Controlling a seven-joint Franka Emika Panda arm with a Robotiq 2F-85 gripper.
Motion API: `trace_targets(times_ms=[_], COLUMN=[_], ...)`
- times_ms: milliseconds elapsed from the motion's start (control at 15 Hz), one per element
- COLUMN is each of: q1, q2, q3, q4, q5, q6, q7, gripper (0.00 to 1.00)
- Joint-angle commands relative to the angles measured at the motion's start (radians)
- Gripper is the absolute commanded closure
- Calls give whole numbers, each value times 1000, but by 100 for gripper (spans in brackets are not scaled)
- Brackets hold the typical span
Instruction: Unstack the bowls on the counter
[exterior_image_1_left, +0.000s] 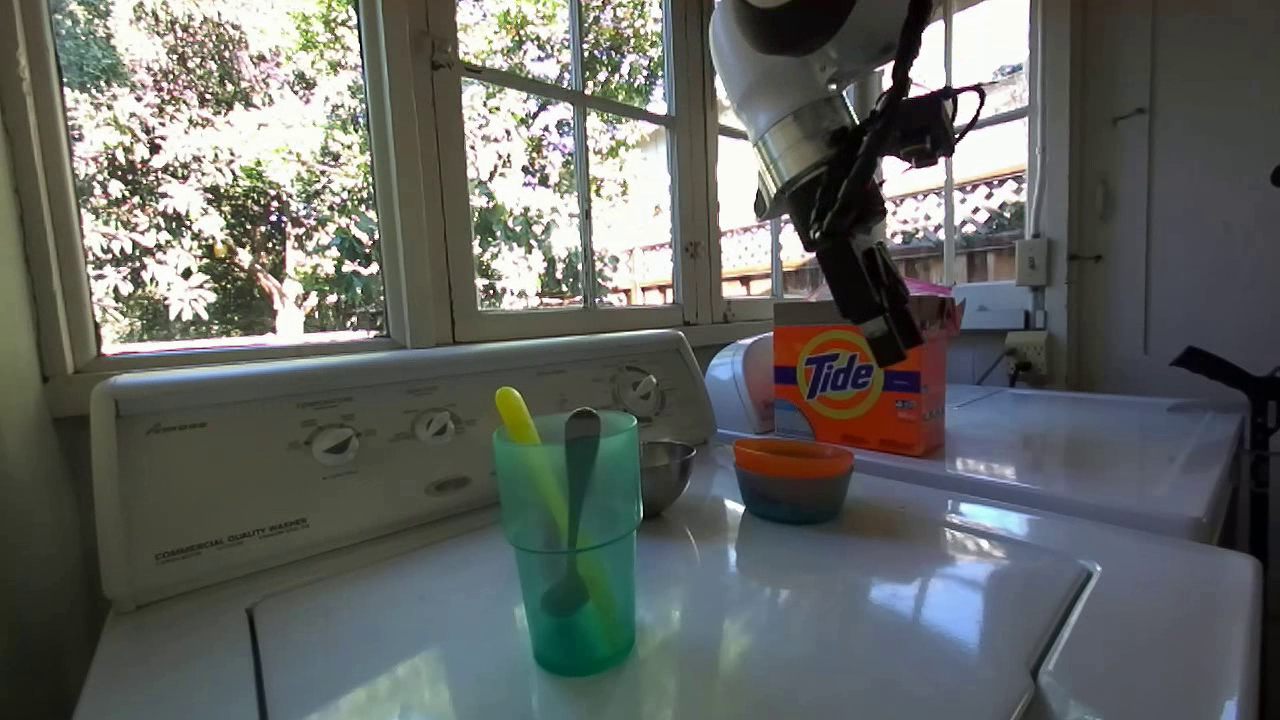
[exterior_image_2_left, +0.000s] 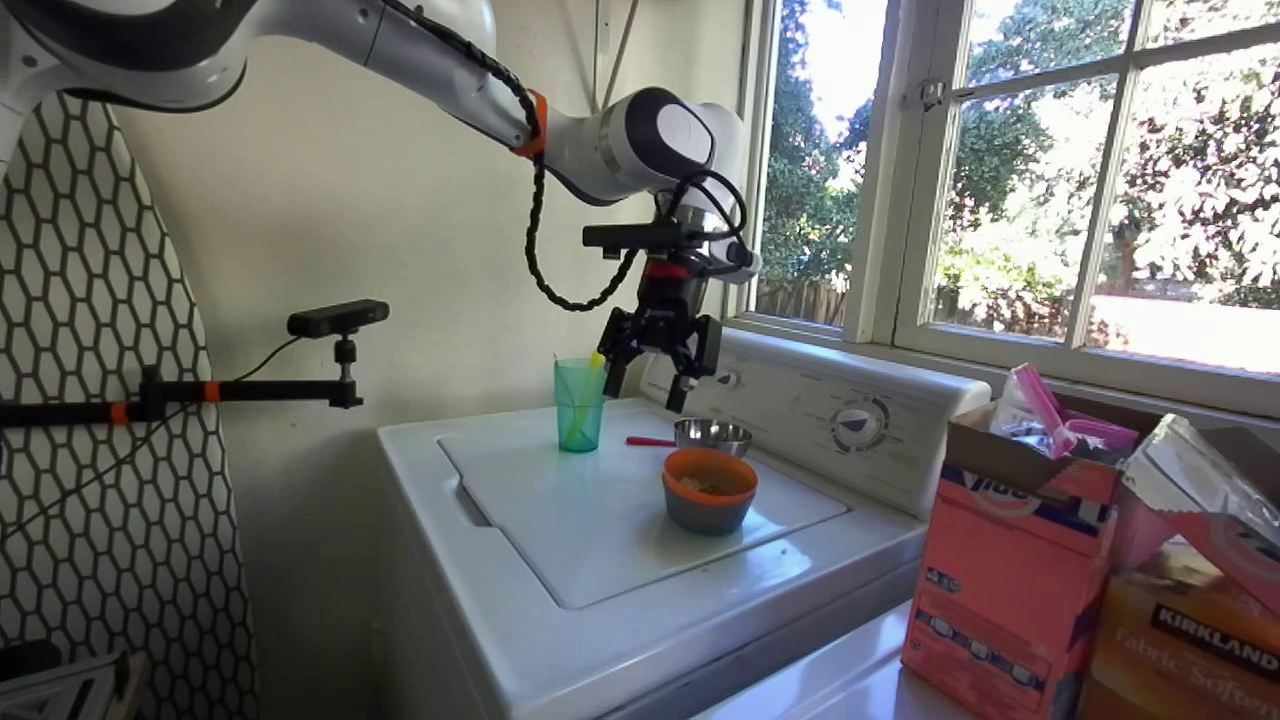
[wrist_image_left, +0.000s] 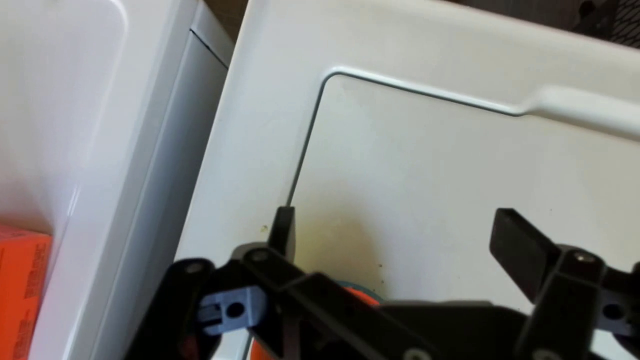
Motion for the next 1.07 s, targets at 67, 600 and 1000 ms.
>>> trace_targets(times_ms=[67,600,1000], q1=[-19,5,2], q2=[10,-14,-1], q3=[20,55,98], q4=[3,-75,-122], q5=[4,-158,-154], q6=[-3,154,326], q7=[-12,-147,-294], gripper=[0,0,0])
